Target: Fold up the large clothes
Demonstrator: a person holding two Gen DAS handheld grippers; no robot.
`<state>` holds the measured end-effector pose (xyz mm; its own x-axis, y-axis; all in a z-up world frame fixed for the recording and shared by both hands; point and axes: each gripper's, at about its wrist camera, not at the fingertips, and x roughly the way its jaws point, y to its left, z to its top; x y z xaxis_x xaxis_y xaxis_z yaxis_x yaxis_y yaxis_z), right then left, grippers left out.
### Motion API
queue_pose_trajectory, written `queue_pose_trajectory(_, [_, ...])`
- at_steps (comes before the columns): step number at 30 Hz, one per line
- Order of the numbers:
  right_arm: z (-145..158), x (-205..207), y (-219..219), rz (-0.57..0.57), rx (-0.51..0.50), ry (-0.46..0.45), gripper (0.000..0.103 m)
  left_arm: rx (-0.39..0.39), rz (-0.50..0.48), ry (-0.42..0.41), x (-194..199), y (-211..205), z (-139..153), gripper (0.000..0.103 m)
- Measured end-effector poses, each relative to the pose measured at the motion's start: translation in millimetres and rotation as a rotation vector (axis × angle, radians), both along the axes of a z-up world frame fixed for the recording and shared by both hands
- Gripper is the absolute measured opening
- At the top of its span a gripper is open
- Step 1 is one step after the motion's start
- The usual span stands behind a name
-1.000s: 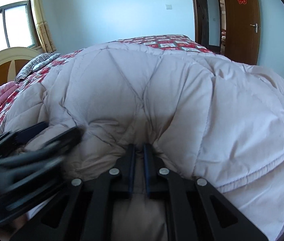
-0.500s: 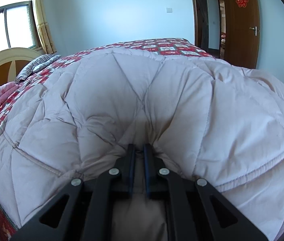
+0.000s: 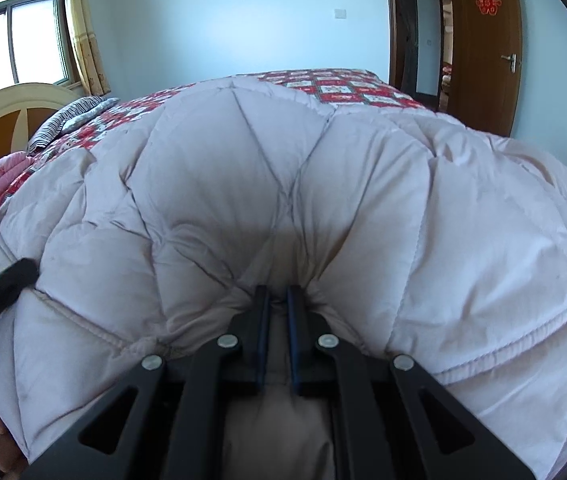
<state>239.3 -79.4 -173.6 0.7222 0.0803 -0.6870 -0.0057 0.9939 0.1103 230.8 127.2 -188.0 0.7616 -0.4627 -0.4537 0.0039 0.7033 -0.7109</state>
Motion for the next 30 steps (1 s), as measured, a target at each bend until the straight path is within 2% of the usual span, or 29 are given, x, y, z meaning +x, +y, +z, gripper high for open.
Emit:
queue_pose_trajectory(1, [-0.1, 0.1, 0.7, -0.002, -0.003, 0.002, 0.01, -0.024, -0.013, -0.003, 8.5, 7.1, -1.2, 0.035])
queue_pose_trajectory(4, [0.9, -0.4, 9.1, -0.024, -0.042, 0.013, 0.01, 0.017, -0.064, -0.037, 6.6, 7.6, 12.9, 0.024])
queue_pose_trajectory(6, [1.6, -1.7, 15.5, -0.041, -0.058, 0.018, 0.012, 0.018, -0.083, -0.061, 1.7, 11.7, 22.6, 0.021])
queue_pose_trajectory(8, [3.0, -4.7, 22.2, -0.053, -0.042, 0.026, 0.015, 0.009, -0.092, -0.071, -1.4, 15.6, 28.3, 0.02])
queue_pose_trajectory(11, [3.8, -13.3, 38.7, -0.038, -0.018, 0.028, 0.015, 0.024, -0.094, -0.104, -14.0, 22.1, 41.0, 0.019])
queue_pose_trajectory(13, [4.5, -18.6, 55.9, -0.011, -0.011, 0.03, 0.015, 0.066, -0.089, -0.137, -26.5, 32.3, 54.5, 0.019])
queue_pose_trajectory(17, [6.5, -26.1, 99.6, 0.095, 0.083, 0.044, 0.015, 0.142, -0.052, -0.183, -48.1, 60.1, 70.2, 0.019])
queue_pose_trajectory(19, [6.5, -28.9, 123.8, 0.156, 0.121, 0.052, 0.015, 0.2, -0.017, -0.204, -53.7, 78.2, 79.5, 0.019])
queue_pose_trajectory(22, [6.3, -35.7, 166.1, 0.25, 0.135, 0.044, 0.015, 0.34, 0.025, -0.233, -62.0, 89.1, 91.7, 0.019])
queue_pose_trajectory(25, [5.1, -42.4, 183.6, 0.282, 0.111, 0.024, 0.015, 0.445, 0.017, -0.248, -65.4, 77.9, 98.5, 0.019])
queue_pose_trajectory(30, [3.7, -44.6, 161.9, 0.299, 0.205, 0.033, 0.014, 0.555, -0.081, -0.327, -66.2, 26.2, 110.3, 0.019])
